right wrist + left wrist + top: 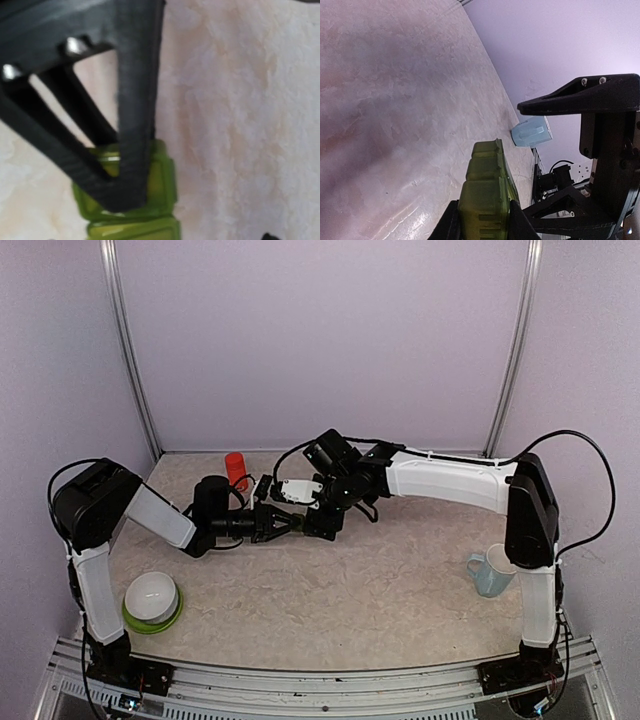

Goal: Sort the pills into containers
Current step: Open the pill container in the compartment of the pill container.

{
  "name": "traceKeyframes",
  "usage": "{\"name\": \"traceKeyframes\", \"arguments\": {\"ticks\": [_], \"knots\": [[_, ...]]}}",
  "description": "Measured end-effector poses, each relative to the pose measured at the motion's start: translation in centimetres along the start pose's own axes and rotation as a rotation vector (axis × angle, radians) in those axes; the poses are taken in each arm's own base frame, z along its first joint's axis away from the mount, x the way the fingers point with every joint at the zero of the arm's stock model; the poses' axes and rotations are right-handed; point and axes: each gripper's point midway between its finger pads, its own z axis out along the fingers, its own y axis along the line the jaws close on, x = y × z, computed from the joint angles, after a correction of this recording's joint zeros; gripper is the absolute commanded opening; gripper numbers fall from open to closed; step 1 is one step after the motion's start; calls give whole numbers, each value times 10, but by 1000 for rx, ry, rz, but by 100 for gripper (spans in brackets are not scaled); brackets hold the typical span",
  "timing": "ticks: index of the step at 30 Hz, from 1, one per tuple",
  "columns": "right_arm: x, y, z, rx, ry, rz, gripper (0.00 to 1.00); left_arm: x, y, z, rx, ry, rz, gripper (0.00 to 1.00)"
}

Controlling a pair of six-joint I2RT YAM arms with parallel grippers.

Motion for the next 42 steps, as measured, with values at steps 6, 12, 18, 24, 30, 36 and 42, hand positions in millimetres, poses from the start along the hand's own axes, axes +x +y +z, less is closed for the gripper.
{"name": "traceKeyframes", "arguments": {"ticks": [6,12,18,24,30,36,42], "knots": [[3,-11,1,65,19,1,87,0,0,0,0,-2,-2,12],[7,-15,6,115,30,-1,87,-2,1,-1,-2,-8,-1,12],[11,-17,9,154,32,-2,87,-3,4,-1,-11,-14,-3,12],[5,-26,-7,203,8,-4,87,-5,7,-1,-22,-27,-5,12],[-4,-44,-23,287,-15,4,88,-2,10,-1,-25,-18,-15,12],[-7,-57,-27,352,-21,12,88,1,7,0,-10,-3,-14,12],[-6,-62,-29,382,-12,15,89,2,2,1,10,5,-7,12]]}}
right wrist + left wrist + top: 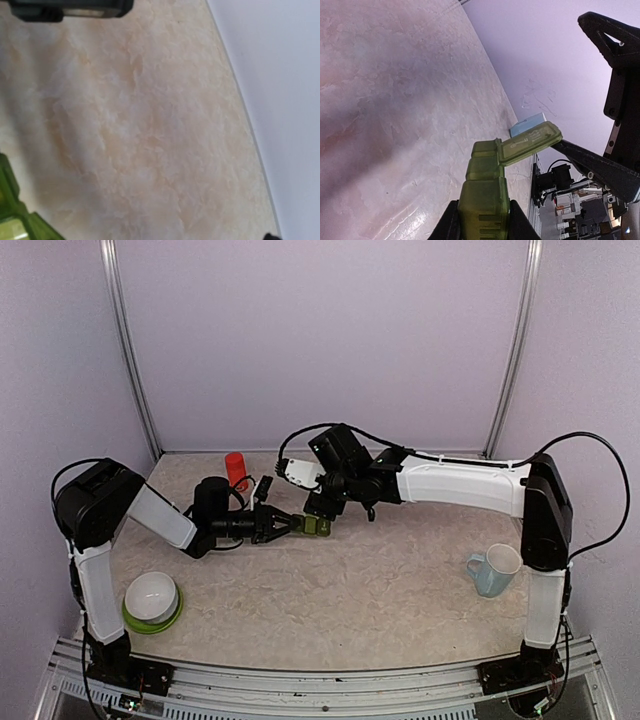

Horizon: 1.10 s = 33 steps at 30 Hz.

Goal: Sort the pills into containers
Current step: Open the pill container in the compartment of the pill container.

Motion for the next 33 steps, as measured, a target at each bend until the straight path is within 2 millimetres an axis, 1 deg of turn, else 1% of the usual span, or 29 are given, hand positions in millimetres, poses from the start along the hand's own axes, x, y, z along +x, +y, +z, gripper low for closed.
{"name": "traceKeyframes", "arguments": {"ticks": [4,8,13,18,25,28,33], "knots": [[1,-1,2,8,7,0,90,0,-4,0,16,4,7,12],[0,-1,8,10,14,0,90,1,-9,1,34,7,19,12],[4,5,20,-10,39,-8,90,4,-14,3,52,18,30,12],[9,9,26,-46,61,-11,91,6,-16,4,62,28,33,13],[11,13,31,-94,79,-12,91,8,-18,6,68,35,39,13],[13,17,32,-123,84,-11,92,9,-19,6,72,39,43,13],[11,15,28,-153,80,22,96,10,-20,6,76,40,49,13]]}}
